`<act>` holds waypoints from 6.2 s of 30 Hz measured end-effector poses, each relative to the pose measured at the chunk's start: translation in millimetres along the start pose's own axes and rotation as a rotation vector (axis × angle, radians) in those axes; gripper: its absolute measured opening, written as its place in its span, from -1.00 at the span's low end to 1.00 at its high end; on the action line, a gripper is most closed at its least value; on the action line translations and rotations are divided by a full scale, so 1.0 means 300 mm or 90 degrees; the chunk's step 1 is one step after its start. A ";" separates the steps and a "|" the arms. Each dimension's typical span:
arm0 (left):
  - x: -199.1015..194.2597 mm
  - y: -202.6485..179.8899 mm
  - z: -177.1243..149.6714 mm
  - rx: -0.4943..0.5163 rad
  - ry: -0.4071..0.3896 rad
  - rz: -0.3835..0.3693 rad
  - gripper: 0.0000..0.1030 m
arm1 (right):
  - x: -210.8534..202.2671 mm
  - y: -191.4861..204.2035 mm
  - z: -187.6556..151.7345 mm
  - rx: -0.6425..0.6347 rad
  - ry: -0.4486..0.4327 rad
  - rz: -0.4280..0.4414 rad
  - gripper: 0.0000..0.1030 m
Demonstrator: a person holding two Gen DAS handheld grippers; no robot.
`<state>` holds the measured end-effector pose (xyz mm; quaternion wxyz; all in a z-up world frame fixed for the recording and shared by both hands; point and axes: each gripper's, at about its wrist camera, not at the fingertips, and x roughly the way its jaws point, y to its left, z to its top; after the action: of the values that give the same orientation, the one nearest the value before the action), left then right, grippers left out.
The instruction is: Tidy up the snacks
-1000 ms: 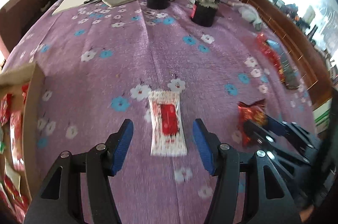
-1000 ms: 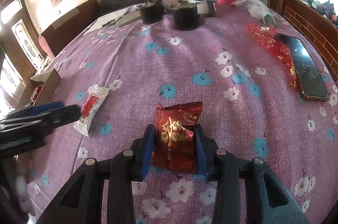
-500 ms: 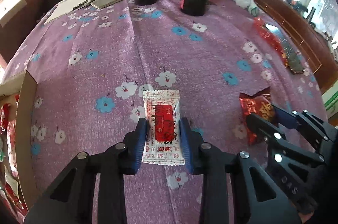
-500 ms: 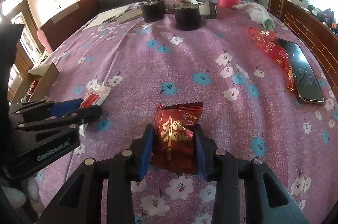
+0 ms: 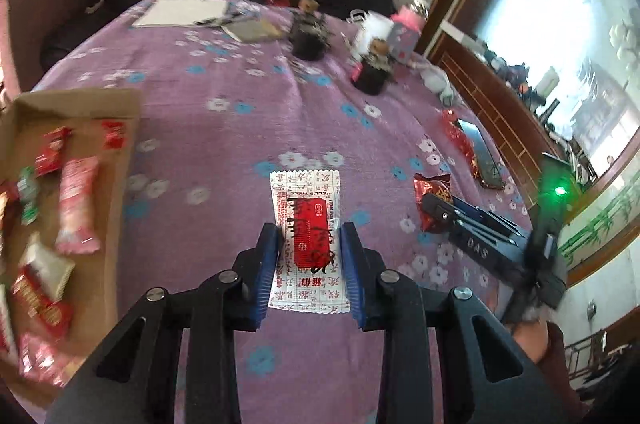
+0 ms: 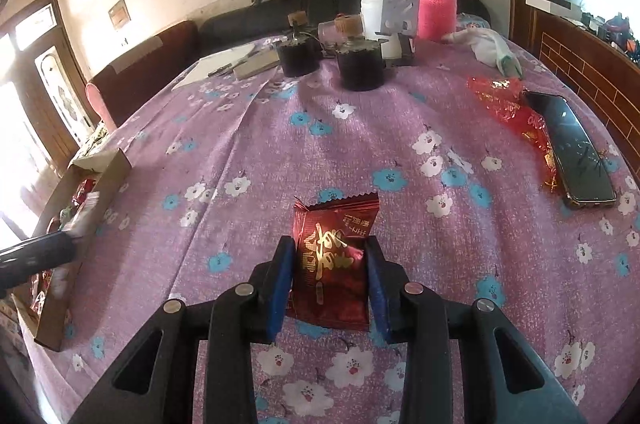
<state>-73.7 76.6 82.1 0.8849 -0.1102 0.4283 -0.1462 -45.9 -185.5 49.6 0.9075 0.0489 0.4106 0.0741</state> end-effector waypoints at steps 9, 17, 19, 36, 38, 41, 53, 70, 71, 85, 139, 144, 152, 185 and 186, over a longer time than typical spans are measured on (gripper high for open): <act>-0.230 0.280 -0.041 -0.044 -0.054 0.088 -0.44 | -0.030 0.098 0.016 -0.019 -0.005 0.017 -0.32; -0.332 0.471 -0.028 -0.093 -0.086 0.132 -0.44 | -0.128 0.475 0.064 -0.140 -0.016 0.102 -0.46; -0.338 0.498 -0.040 -0.113 -0.087 0.118 -0.43 | -0.129 0.513 0.072 -0.151 -0.025 0.105 -0.47; -0.288 0.327 -0.106 -0.072 -0.059 0.013 -0.44 | 0.109 0.421 -0.022 -0.120 0.115 0.124 0.12; -0.277 0.295 -0.114 -0.061 -0.056 0.020 -0.44 | 0.112 0.444 -0.040 -0.136 0.120 0.119 0.10; -0.263 0.257 -0.123 -0.044 -0.055 0.034 -0.44 | 0.107 0.488 -0.075 -0.179 0.103 0.075 -0.08; -0.270 0.194 -0.157 -0.012 -0.063 0.085 -0.44 | -0.088 0.481 -0.070 -0.153 0.026 0.112 -0.12; -0.347 0.117 -0.192 0.053 -0.124 0.187 -0.43 | -0.255 0.552 -0.104 -0.183 -0.017 0.134 -0.11; -0.350 0.115 -0.192 0.054 -0.126 0.190 -0.43 | -0.262 0.554 -0.105 -0.184 -0.019 0.134 -0.11; -0.408 0.154 -0.195 0.054 -0.151 0.234 -0.43 | -0.335 0.624 -0.081 -0.203 -0.036 0.155 -0.11; 0.057 0.839 0.269 -0.113 0.054 0.223 -0.36 | 0.259 1.181 0.042 -0.268 0.130 0.252 -0.01; 0.021 0.820 0.267 -0.110 0.036 0.215 0.12 | 0.192 1.147 0.048 -0.256 0.098 0.250 0.08; -0.161 0.722 0.234 -0.101 -0.040 0.238 0.12 | 0.030 1.056 0.031 -0.248 0.036 0.242 0.15; -0.480 0.371 -0.325 -0.233 -0.291 0.372 1.00 | -0.256 0.793 -0.303 -0.157 -0.041 0.115 0.46; -0.471 0.370 -0.323 -0.226 -0.279 0.389 1.00 | -0.261 0.795 -0.309 -0.162 -0.045 0.110 0.47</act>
<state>-215.5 223.2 90.0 0.9251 -0.1575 0.2610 0.2263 -189.1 38.2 82.0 0.9106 -0.0289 0.3598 0.2014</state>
